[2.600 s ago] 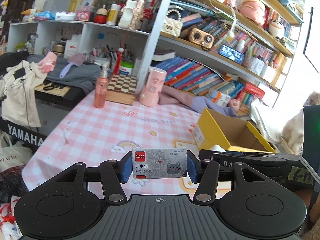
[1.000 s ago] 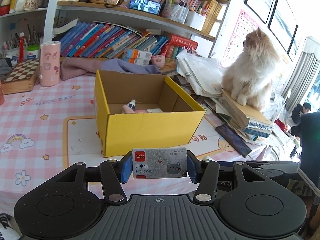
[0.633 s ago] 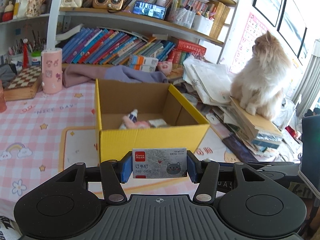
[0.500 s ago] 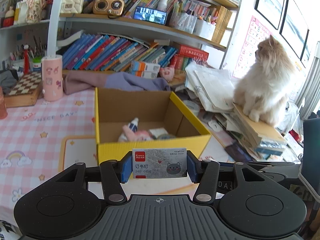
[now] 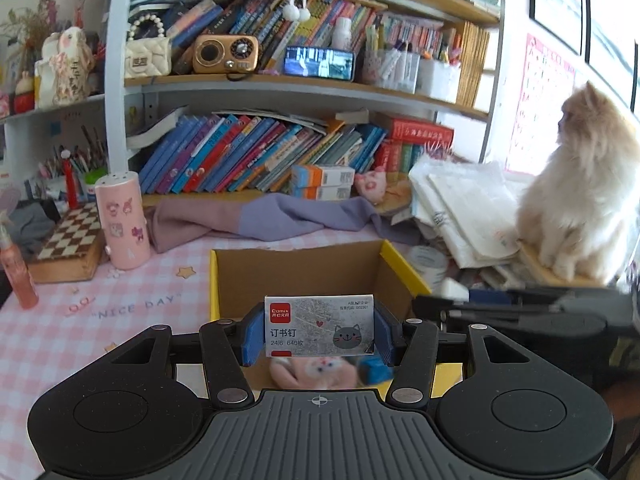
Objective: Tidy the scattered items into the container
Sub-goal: 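Lower the staple box and plug into the box and open both tools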
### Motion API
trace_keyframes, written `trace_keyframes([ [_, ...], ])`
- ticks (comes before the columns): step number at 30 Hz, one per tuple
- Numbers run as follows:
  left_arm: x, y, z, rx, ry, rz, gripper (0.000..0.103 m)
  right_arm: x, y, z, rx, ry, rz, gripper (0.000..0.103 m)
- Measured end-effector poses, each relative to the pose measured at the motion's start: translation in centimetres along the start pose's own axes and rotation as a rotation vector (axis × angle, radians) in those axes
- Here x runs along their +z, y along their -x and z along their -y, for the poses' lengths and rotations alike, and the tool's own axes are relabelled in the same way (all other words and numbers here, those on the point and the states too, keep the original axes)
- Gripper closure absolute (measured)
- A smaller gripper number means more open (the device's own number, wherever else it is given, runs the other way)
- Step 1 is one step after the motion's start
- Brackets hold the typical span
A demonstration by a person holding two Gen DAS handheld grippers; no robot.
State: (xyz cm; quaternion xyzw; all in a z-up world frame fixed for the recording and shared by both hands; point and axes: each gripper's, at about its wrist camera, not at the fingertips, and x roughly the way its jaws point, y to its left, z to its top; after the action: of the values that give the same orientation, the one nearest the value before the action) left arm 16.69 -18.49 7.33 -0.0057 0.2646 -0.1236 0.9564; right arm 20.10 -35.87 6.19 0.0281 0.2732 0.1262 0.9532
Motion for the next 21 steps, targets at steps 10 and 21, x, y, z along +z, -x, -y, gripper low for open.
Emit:
trace_keyframes([
  [10, 0.0, -7.1, 0.1, 0.05, -0.084, -0.123, 0.05, 1.3, -8.4, 0.0, 0.009, 0.164, -0.129, 0.067],
  [21, -1.7, -11.7, -0.1, 0.051, -0.156, -0.316, 0.05, -1.8, -12.3, -0.8, 0.042, 0.518, -0.284, 0.067],
])
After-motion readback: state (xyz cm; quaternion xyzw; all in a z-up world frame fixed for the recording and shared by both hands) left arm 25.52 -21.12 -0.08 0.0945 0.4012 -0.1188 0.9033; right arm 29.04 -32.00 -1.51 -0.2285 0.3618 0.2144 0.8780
